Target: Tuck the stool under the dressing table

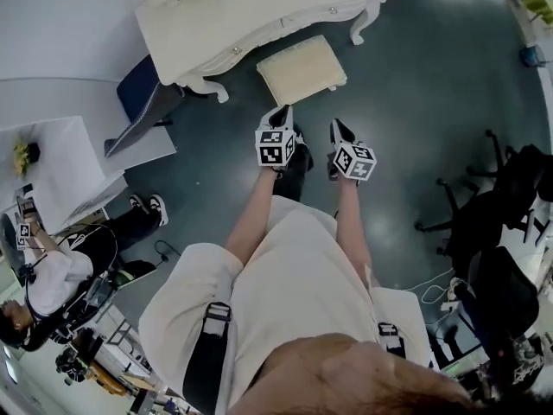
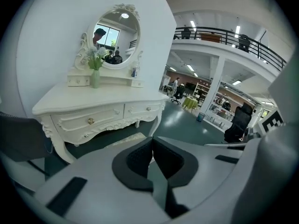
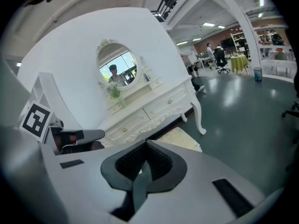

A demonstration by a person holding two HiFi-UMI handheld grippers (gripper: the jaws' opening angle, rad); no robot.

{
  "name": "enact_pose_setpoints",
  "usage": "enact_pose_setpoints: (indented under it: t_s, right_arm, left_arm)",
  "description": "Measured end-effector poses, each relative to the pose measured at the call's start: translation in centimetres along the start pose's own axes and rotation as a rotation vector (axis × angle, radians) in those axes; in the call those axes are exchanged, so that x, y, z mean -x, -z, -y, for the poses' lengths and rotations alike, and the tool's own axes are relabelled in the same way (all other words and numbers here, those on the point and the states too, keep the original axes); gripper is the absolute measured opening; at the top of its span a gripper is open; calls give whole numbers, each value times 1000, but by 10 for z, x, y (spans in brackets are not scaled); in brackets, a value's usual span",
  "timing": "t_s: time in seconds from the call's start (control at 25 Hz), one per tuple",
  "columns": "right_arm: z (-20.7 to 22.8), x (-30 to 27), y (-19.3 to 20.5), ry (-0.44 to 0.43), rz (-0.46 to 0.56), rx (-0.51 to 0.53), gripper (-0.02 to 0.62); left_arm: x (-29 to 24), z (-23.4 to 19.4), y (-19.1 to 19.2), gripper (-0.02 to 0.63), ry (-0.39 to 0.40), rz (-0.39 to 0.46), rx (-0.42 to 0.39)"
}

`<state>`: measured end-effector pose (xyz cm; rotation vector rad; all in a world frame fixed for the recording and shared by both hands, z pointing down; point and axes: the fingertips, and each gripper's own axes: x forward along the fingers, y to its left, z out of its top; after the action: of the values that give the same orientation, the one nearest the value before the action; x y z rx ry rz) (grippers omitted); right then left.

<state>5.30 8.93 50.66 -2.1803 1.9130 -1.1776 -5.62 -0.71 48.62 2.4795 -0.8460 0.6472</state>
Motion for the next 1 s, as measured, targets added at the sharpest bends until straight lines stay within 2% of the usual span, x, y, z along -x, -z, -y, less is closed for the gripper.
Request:
enact_pose_setpoints:
  t_s: [0.24, 0.32, 0.48, 0.68, 1.0]
  right_arm:
    - [17, -67, -42, -49, -82, 101, 43]
    - [25, -84, -53, -57, -102, 141, 43]
    - [45, -110, -65, -65, -119, 161, 43]
    - [76, -135, -39, -89, -206, 183, 43]
    - [125, -179, 11, -187, -351, 281, 43]
  left_arm:
    - [-48, -19, -19, 15, -34, 3, 71]
    - [-64, -22, -17, 15, -34, -6, 90]
    - [-96, -20, 2, 15, -14, -53, 72]
    - [-122, -19, 44, 15, -41, -89, 128]
    - [-165, -34, 93, 14, -175, -66, 211]
